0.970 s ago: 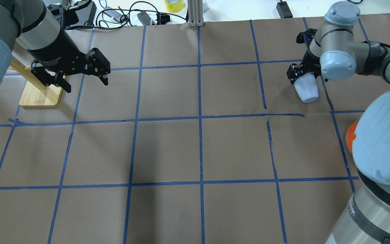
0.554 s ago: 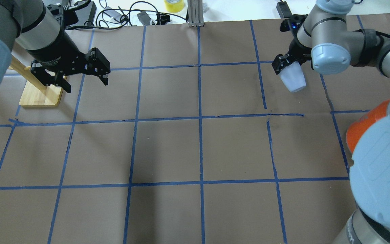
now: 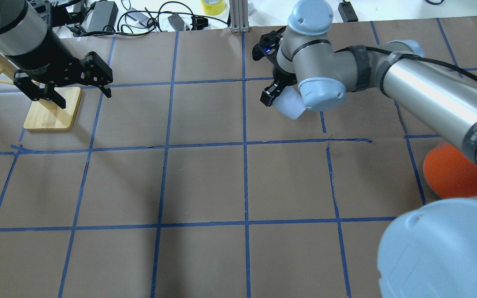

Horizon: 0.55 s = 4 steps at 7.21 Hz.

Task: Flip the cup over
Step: 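Carry the cup with the right gripper toward the table center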

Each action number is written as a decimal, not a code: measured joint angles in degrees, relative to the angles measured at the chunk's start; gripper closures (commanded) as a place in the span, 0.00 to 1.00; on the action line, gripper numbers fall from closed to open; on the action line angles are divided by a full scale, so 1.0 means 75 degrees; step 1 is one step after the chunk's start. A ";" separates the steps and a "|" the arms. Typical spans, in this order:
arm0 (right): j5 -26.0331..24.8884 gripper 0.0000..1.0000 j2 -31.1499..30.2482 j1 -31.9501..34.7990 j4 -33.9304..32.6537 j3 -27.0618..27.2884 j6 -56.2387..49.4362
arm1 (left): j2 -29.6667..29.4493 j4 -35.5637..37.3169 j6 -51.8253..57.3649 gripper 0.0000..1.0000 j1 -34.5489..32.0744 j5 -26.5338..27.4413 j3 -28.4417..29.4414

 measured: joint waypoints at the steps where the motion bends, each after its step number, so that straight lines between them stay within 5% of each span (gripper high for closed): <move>1: -0.0016 0.84 0.0081 0.0446 -0.0148 0.0020 -0.0242 | 0.0000 -0.0027 0.0115 0.00 0.0186 0.0016 0.0023; 4: -0.0061 0.84 0.0351 0.1462 -0.0239 0.0019 -0.2238 | 0.0052 -0.0112 0.0230 0.00 0.0291 0.0059 -0.0007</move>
